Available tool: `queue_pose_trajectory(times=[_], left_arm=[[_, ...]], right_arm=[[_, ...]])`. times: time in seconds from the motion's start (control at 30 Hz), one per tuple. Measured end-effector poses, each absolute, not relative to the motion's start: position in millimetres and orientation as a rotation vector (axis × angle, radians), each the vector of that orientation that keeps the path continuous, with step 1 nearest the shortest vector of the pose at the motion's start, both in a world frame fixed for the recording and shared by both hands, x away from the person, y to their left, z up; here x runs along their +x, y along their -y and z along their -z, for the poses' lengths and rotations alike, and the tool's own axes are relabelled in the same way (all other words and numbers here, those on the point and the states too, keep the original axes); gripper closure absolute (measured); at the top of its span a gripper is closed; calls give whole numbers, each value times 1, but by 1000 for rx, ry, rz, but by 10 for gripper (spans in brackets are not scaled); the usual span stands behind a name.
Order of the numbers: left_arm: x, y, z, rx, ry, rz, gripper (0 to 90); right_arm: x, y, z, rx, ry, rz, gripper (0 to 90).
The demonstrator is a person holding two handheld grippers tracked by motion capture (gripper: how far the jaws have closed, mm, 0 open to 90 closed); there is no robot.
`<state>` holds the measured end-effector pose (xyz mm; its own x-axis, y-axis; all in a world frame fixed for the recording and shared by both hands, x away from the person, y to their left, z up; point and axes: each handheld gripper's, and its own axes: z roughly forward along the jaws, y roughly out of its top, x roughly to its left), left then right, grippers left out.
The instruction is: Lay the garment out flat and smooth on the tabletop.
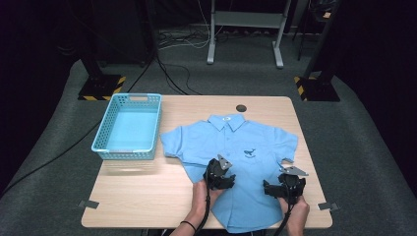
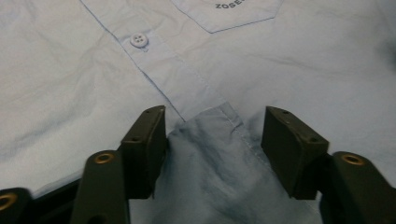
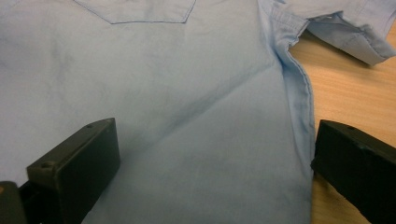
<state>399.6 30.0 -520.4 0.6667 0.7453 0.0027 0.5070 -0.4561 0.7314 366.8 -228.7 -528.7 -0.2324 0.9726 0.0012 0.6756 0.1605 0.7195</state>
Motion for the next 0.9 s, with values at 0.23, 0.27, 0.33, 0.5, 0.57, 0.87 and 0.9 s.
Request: queue_pose_trajectory(times=[0.23,0.27,0.33,0.5,0.57,0.87,0.9], left_arm=[[395,-32,521,2144,-928,-411,580],[395,-32,521,2144,-928,-411,611],[393,-33,522,2134,-926,-431,668],[391,-37,521,2144,-925,-445,749],[390,-40,521,2143,-924,-455,785],[387,-60,521,2090,-953,-433,816],[385,-62,520,2087,-949,-434,816]], right_arm=[[367,228,529,1558,-1977,-840,0],[367,228,529,1558,-1977,-840,0],[367,228,529,1557,-1977,-841,0],[367,228,529,1558,-1977,-841,0],[367,228,529,1558,-1977,-840,0],[367,228,529,1558,-1977,-840,0],[367,228,529,1558,-1977,-840,0]])
